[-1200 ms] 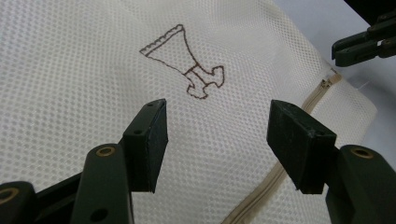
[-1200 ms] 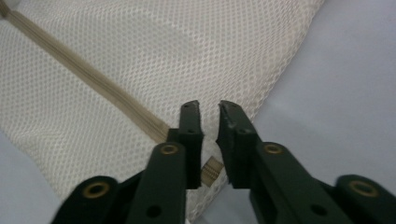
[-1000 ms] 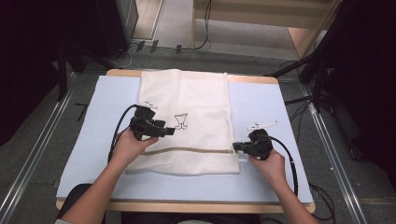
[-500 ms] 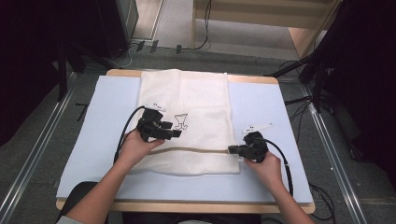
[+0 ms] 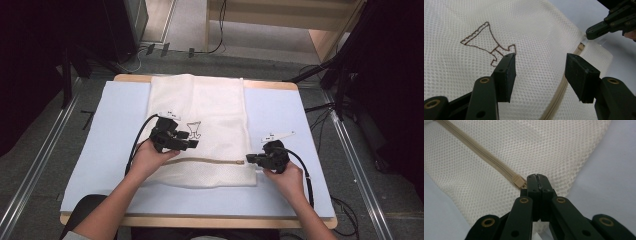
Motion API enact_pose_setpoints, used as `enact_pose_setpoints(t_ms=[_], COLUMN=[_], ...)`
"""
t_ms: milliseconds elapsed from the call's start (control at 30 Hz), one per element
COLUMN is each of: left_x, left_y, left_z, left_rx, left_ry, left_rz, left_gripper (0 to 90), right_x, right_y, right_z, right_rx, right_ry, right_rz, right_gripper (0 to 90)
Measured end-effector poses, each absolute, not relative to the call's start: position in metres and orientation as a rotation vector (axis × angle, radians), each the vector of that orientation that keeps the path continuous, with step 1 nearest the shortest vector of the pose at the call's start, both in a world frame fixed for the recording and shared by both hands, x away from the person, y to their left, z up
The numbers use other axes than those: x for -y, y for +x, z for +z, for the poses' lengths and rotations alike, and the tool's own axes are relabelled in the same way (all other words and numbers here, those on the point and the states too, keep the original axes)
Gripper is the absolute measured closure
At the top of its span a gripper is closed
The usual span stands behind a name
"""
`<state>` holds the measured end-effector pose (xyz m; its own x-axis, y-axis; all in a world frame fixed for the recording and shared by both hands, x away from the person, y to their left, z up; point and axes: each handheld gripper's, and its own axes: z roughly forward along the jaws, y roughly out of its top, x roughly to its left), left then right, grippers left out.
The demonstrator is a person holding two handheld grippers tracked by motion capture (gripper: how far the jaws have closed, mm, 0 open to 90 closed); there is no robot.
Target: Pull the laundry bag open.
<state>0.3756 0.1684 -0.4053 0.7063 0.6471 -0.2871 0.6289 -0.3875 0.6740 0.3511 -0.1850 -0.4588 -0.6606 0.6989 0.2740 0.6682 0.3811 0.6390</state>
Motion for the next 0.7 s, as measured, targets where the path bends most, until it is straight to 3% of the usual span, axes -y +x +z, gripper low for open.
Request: enact_pose_setpoints(t_ms=[500, 700], left_x=[-0.124, -0.108], left_y=[0.37, 0.367], left_z=[-0.411, -0.415], left_rx=[-0.885, -0.866], left_ry=[2.174, 2.193], left_rz=[-0.024, -0.025], left_gripper=[49.4, 58.6], right_x=[0.185, 0.184], right_y=[0.353, 0.352], right_z=[-0.471, -0.471], right_rx=[-2.619, -2.61], right_ry=[1.214, 1.198], right_rz=[1.144, 1.138], right_gripper=[90.0, 90.0])
